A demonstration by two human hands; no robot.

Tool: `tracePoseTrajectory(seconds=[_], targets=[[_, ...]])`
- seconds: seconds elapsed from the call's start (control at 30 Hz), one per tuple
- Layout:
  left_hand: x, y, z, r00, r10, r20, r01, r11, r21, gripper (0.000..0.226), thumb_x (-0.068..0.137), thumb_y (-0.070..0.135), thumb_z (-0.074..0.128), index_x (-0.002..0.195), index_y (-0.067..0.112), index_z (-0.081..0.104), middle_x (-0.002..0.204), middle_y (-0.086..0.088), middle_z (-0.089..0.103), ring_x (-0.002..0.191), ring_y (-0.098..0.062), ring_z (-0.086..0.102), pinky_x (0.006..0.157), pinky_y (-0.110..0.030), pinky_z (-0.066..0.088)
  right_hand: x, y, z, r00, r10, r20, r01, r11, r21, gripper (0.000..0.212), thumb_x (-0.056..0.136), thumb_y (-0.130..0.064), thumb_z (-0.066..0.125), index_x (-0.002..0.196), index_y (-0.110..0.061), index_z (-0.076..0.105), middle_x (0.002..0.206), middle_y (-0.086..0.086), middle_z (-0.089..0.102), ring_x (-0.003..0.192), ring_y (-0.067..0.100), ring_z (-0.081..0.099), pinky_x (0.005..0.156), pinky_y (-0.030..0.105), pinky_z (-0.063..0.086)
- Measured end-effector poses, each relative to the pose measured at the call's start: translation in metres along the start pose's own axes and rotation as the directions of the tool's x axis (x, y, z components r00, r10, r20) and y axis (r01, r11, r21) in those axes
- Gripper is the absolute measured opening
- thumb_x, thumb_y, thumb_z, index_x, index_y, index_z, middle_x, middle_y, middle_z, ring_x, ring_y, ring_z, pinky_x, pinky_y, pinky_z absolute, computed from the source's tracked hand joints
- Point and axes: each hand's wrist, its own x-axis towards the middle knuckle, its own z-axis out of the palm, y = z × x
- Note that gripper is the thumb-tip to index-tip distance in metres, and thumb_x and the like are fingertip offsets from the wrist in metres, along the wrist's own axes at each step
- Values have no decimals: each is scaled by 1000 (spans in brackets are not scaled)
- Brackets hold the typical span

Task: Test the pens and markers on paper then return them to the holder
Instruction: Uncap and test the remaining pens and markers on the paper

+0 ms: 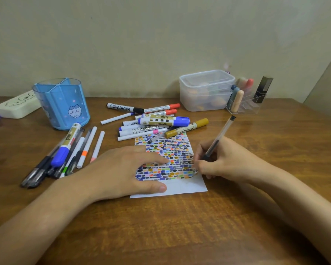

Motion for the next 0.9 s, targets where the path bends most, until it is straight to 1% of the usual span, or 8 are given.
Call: tracePoseTrajectory(seconds=[0.1,0.23,0.37,0.5,0.63,0.8,0.9], targets=[[0,0,0,1000,-2,4,2,1000,4,72,66,92,37,134,69,31,91,39,36,91,10,40,78,-23,34,0,-1,1,1000,-20,-1,20,1000,20,6,85,-12,74,80,-14,72,74,12,73,61,12,65,69,30,58],[0,0,0,1000,3,2,-3,1000,-1,72,66,91,37,134,68,31,91,39,35,90,12,39,78,-23,34,0,0,0,1000,3,-2,-3,1000,-2,6,85,-12,74,80,-14,72,70,9,73,60,12,65,66,29,58],[0,-1,1,1000,9,-11,-9,1000,0,70,67,92,37,133,69,30,96,35,41,95,10,44,76,-19,37,-1,0,1,1000,-11,-3,11,1000,25,6,85,-11,73,80,-14,72,72,13,73,60,12,64,67,29,57],[0,-1,1,1000,7,-8,-7,1000,-6,70,67,92,37,133,69,31,97,32,42,97,6,45,79,-21,39,0,1,0,1000,5,-6,-5,1000,4,6,84,-13,73,79,-15,71,62,4,70,58,10,64,65,28,56],[0,-1,1,1000,6,-10,-6,1000,-1,71,66,92,37,133,69,31,94,33,41,95,7,45,77,-20,38,0,0,2,1000,-11,-3,11,1000,25,5,85,-12,73,80,-13,72,73,13,73,60,13,64,68,31,58],[0,0,0,1000,5,-9,-5,1000,-6,71,67,90,38,134,67,32,94,34,41,95,8,45,77,-20,39,0,0,0,1000,14,3,-14,1000,5,6,85,-12,74,80,-14,71,64,4,71,59,12,64,66,30,57],[0,0,0,1000,3,-2,-3,1000,13,71,69,90,38,135,67,30,97,33,42,96,8,44,74,-18,36,-1,-1,1,1000,-13,12,13,999,36,6,85,-10,73,80,-13,72,72,12,72,62,14,64,69,33,57]])
